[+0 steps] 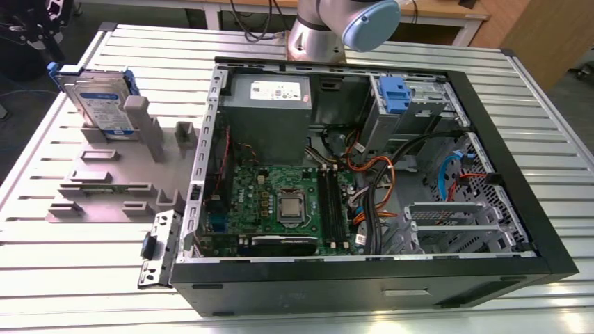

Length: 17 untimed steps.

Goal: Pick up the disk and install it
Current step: 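Pick up the disk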

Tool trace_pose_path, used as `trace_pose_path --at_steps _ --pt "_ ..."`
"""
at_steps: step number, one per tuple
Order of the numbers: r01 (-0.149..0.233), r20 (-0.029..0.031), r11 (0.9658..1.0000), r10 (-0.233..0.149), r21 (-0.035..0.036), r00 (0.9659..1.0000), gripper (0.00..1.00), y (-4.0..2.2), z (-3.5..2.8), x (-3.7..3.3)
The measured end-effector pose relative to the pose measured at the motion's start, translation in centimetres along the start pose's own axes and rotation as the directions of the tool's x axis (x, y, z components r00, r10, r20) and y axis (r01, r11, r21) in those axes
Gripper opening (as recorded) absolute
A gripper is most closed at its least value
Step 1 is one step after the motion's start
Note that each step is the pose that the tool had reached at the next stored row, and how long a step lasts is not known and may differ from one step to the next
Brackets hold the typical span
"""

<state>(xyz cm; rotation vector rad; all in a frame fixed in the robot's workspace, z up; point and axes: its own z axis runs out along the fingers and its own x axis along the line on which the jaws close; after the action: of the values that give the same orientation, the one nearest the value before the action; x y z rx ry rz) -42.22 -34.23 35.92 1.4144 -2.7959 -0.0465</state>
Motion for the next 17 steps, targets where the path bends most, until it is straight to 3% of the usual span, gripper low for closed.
trace_pose_path --at_steps 6,13,17 --pt "0.094 -0.0025 0.9956 -0.094 -0.0005 0.9956 0.11 0.00 0.13 0.00" --pt "0.117 -0.0028 0.9931 -0.117 0.0008 0.9931 0.11 0.67 0.37 -0.85" --pt "0.185 -0.0046 0.9827 -0.185 0.0005 0.9827 0.11 0.66 0.56 -0.85"
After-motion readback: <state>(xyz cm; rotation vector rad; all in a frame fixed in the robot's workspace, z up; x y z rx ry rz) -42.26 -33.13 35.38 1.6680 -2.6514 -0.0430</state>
